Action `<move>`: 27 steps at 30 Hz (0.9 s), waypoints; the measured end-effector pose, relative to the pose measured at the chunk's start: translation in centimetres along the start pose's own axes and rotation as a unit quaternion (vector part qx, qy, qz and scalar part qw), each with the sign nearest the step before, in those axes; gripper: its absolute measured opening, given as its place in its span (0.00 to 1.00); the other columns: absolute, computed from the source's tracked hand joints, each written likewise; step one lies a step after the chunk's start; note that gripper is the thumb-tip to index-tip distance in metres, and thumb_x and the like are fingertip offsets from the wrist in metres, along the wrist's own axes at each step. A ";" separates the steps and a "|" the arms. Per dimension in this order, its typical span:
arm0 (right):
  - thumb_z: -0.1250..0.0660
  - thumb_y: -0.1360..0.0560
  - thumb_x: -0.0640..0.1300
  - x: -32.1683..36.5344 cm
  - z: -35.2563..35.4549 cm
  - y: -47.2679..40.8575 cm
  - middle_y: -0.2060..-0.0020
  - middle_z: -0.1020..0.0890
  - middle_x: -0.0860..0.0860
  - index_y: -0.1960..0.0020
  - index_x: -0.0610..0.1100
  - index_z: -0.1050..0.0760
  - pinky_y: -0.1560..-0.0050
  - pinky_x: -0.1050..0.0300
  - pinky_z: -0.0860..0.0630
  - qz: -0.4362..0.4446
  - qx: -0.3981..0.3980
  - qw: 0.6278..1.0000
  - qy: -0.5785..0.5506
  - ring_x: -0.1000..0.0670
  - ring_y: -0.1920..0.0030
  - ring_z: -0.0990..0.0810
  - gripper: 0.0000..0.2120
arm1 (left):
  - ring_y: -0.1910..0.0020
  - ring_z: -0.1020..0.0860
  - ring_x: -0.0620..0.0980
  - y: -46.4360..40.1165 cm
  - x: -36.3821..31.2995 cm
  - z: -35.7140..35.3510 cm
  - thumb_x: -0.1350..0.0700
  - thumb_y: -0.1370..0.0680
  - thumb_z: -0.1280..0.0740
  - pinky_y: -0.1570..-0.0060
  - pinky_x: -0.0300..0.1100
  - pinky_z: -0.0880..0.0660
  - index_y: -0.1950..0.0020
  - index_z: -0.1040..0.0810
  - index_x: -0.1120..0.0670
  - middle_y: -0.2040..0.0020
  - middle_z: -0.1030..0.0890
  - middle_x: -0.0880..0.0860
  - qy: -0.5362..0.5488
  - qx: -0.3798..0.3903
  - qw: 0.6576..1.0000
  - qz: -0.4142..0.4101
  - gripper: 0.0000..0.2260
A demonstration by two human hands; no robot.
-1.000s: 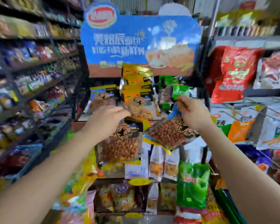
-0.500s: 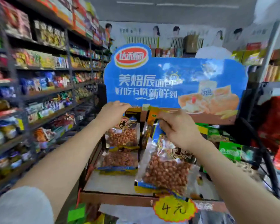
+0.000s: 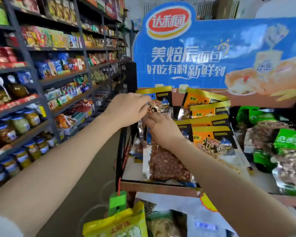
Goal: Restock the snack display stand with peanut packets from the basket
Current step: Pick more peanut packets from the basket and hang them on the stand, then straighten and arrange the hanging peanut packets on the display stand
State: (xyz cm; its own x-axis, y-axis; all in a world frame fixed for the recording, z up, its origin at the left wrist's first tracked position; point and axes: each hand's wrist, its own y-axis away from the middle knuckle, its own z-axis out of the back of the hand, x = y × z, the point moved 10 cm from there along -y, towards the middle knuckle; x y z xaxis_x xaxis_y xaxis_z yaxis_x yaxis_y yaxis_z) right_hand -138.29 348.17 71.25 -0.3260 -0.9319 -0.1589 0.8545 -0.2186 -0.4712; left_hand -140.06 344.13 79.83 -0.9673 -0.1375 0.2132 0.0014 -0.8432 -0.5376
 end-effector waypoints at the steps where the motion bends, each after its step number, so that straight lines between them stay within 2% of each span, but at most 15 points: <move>1: 0.30 0.34 0.34 -0.3 0.8 1.1 0.41 0.22 0.39 0.39 0.40 0.26 0.46 0.41 0.25 -0.031 -0.030 0.999 -0.013 0.36 0.43 0.23 0.22 | 0.51 0.22 0.53 0.8 -0.8 -0.2 0.54 0.20 0.46 0.64 0.45 0.28 0.37 0.27 0.50 0.46 0.20 0.51 0.006 0.014 1.000 -0.015 0.13; 4: 0.33 0.30 0.35 -1.6 2.6 5.9 0.40 0.24 0.39 0.38 0.39 0.27 0.49 0.41 0.24 -0.122 -0.059 0.991 -0.021 0.35 0.42 0.25 0.20 | 0.52 0.22 0.55 2.9 -4.1 -0.3 0.53 0.20 0.45 0.65 0.46 0.28 0.39 0.26 0.49 0.48 0.19 0.52 0.038 0.019 0.996 -0.079 0.13; 6: 0.38 0.28 0.37 -3.0 4.6 10.8 0.47 0.22 0.38 0.45 0.37 0.24 0.55 0.41 0.23 -0.183 -0.100 0.978 -0.013 0.34 0.49 0.24 0.13 | 0.55 0.21 0.55 3.9 -7.1 0.0 0.54 0.20 0.44 0.73 0.40 0.36 0.39 0.25 0.51 0.51 0.18 0.52 0.067 -0.006 0.989 -0.131 0.13; 8: 0.40 0.26 0.41 -4.1 6.4 17.2 0.54 0.20 0.39 0.51 0.38 0.23 0.61 0.48 0.24 -0.251 -0.132 0.959 -0.007 0.36 0.55 0.23 0.10 | 0.60 0.21 0.55 4.6 -10.8 0.0 0.55 0.20 0.44 0.76 0.36 0.43 0.42 0.23 0.53 0.54 0.17 0.53 0.103 -0.018 0.978 -0.179 0.13; 10: 0.43 0.25 0.45 -4.7 7.4 24.2 0.58 0.20 0.41 0.53 0.39 0.23 0.67 0.53 0.28 -0.316 -0.138 0.939 -0.003 0.38 0.59 0.22 0.12 | 0.64 0.21 0.56 5.5 -15.1 0.0 0.53 0.21 0.47 0.77 0.36 0.39 0.48 0.21 0.55 0.58 0.17 0.55 0.145 -0.020 0.964 -0.222 0.16; 11: 0.45 0.24 0.47 -5.0 7.5 27.8 0.60 0.20 0.41 0.53 0.40 0.23 0.70 0.53 0.28 -0.347 -0.128 0.929 -0.001 0.38 0.60 0.21 0.14 | 0.67 0.20 0.57 6.0 -17.7 -0.1 0.51 0.23 0.49 0.77 0.37 0.35 0.51 0.21 0.56 0.61 0.17 0.56 0.164 -0.025 0.955 -0.248 0.18; 12: 0.46 0.24 0.48 -5.4 7.2 31.4 0.60 0.19 0.41 0.53 0.40 0.23 0.70 0.51 0.27 -0.383 -0.105 0.918 0.000 0.38 0.60 0.21 0.16 | 0.68 0.20 0.57 6.7 -20.4 -0.4 0.51 0.25 0.49 0.78 0.38 0.33 0.54 0.20 0.56 0.63 0.17 0.56 0.178 -0.019 0.945 -0.274 0.19; 14: 0.45 0.22 0.47 -6.4 5.3 39.1 0.55 0.18 0.42 0.50 0.41 0.24 0.64 0.49 0.25 -0.460 -0.023 0.888 0.004 0.39 0.54 0.21 0.14 | 0.68 0.20 0.56 8.4 -26.7 -1.4 0.52 0.25 0.49 0.77 0.38 0.35 0.56 0.20 0.55 0.65 0.18 0.56 0.207 -0.002 0.920 -0.333 0.18; 16: 0.45 0.21 0.46 -7.0 3.4 46.9 0.52 0.18 0.44 0.48 0.42 0.24 0.58 0.48 0.23 -0.526 0.042 0.849 -0.007 0.40 0.49 0.21 0.12 | 0.61 0.21 0.57 10.4 -33.5 -3.6 0.54 0.21 0.46 0.74 0.42 0.37 0.49 0.22 0.55 0.59 0.19 0.55 0.221 0.059 0.896 -0.381 0.14; 19: 0.44 0.23 0.48 -7.3 2.1 57.6 0.51 0.18 0.44 0.50 0.44 0.25 0.55 0.48 0.24 -0.607 0.095 0.789 -0.022 0.42 0.48 0.21 0.12 | 0.53 0.22 0.56 13.8 -43.2 -8.1 0.54 0.20 0.45 0.66 0.42 0.34 0.42 0.25 0.53 0.51 0.20 0.54 0.244 0.175 0.856 -0.422 0.12; 23: 0.45 0.21 0.45 -8.2 0.2 71.9 0.50 0.20 0.45 0.47 0.43 0.27 0.59 0.52 0.28 -0.677 0.201 0.706 -0.057 0.42 0.49 0.22 0.10 | 0.51 0.22 0.56 17.7 -55.7 -14.2 0.54 0.22 0.44 0.59 0.49 0.23 0.46 0.24 0.53 0.49 0.19 0.54 0.265 0.265 0.817 -0.439 0.11; 27: 0.47 0.22 0.44 -10.4 -1.1 85.3 0.49 0.20 0.46 0.49 0.45 0.27 0.60 0.55 0.28 -0.728 0.255 0.628 -0.105 0.43 0.51 0.21 0.11 | 0.47 0.22 0.57 21.2 -67.6 -20.3 0.52 0.23 0.46 0.55 0.49 0.24 0.45 0.25 0.51 0.47 0.20 0.54 0.274 0.354 0.789 -0.421 0.13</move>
State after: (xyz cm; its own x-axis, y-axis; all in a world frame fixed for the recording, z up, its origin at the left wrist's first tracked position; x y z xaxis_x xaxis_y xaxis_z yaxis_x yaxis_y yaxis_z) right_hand -62.48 339.53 31.78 -0.8969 0.3565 0.2617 -0.2507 -0.8974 0.3632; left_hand -79.82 346.13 37.49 -0.6643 0.7088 -0.2374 -0.7472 -0.6208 0.2373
